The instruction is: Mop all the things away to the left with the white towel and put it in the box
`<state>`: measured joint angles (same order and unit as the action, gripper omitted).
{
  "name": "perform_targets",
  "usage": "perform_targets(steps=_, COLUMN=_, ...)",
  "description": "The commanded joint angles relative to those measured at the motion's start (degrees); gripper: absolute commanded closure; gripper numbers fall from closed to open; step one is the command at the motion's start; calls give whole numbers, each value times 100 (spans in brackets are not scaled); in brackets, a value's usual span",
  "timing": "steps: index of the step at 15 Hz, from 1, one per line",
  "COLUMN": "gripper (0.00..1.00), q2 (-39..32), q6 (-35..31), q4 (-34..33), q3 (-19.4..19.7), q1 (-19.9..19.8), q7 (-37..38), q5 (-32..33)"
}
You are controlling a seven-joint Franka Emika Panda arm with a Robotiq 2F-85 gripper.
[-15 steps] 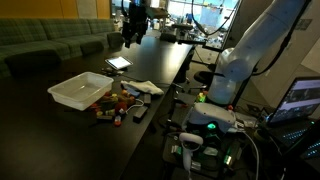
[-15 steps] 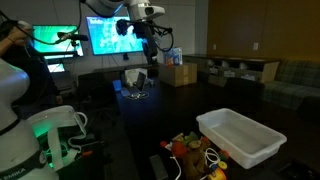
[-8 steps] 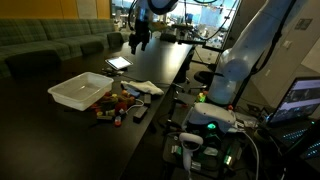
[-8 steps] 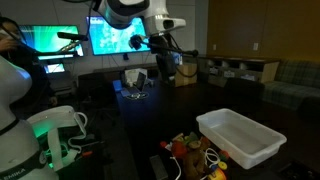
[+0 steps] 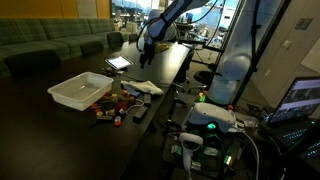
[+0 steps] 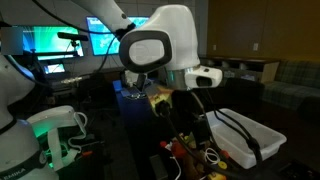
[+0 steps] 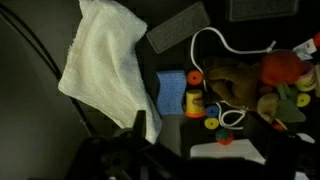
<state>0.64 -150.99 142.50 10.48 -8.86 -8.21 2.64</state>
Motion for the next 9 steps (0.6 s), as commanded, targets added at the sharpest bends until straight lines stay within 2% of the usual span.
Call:
perform_targets(steps=1, gripper=0, q2=-1429, q6=-631, q4=-645, q3=-19, q1=-207, q7=-1162, q5=-1001)
perform_targets(steps=4, gripper=0, q2=-2484, q6=-687, q4=-1319, q3=-448, q1=-708, q7=-1621, q5=-1513)
perform_targets(steps=9, gripper=0, q2=-3807, q6=-597, q4=-2484, q3=-697, q1=-1192, q7=-1398, q5=-1202)
